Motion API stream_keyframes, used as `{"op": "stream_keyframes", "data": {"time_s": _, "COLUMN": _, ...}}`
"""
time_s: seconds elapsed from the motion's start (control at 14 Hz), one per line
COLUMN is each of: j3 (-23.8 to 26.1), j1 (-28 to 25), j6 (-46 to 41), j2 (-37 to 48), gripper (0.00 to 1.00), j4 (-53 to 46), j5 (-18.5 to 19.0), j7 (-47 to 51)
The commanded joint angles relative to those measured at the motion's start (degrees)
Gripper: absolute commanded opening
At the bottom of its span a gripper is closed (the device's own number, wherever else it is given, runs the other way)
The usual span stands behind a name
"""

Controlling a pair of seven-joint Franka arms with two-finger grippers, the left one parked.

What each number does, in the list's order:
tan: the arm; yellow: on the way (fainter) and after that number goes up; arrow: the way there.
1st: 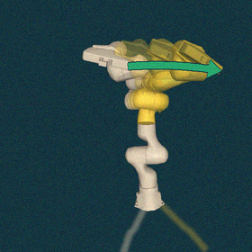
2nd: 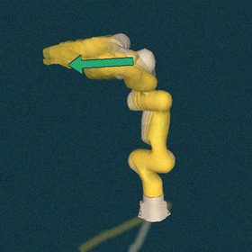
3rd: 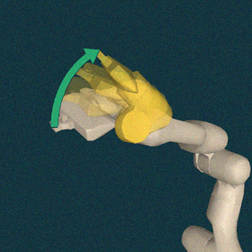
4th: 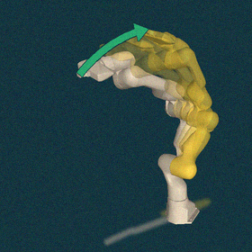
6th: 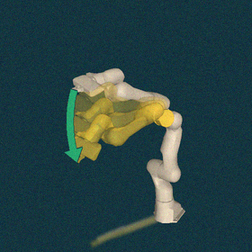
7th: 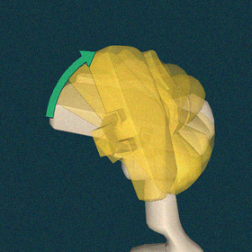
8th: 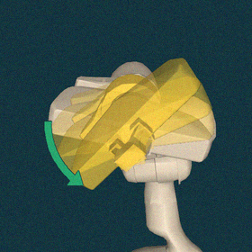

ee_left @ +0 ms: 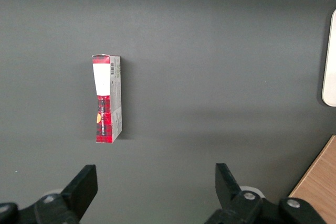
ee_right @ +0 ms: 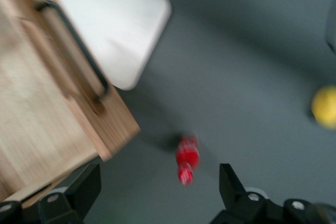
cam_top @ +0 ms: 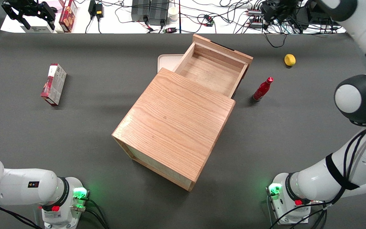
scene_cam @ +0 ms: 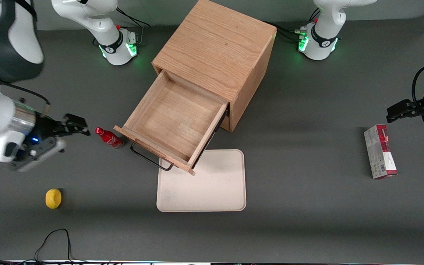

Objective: Open upper drawer

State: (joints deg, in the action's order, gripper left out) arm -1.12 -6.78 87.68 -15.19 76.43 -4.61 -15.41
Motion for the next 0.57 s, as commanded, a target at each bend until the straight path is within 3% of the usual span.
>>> {"op": "stream_keyframes", "data": {"time_s": 0.0, "j3": -2.91, "j1": -0.6, "j6": 4.05, "j2": 12.33, "gripper": 1.0, "j4": 16.06, "j5": 3.29, "j7": 10.04}}
{"op": "stream_keyframes", "data": {"time_s": 0.21, "j3": -5.82, "j1": -0.69, "j6": 13.11, "j2": 25.08, "gripper": 1.0, "j4": 33.3, "j5": 3.64, "j7": 11.88}}
{"op": "stream_keyframes", "data": {"time_s": 0.5, "j3": -4.95, "j1": -0.87, "j6": 10.76, "j2": 28.11, "gripper": 1.0, "j4": 33.79, "j5": 7.59, "j7": 16.91}}
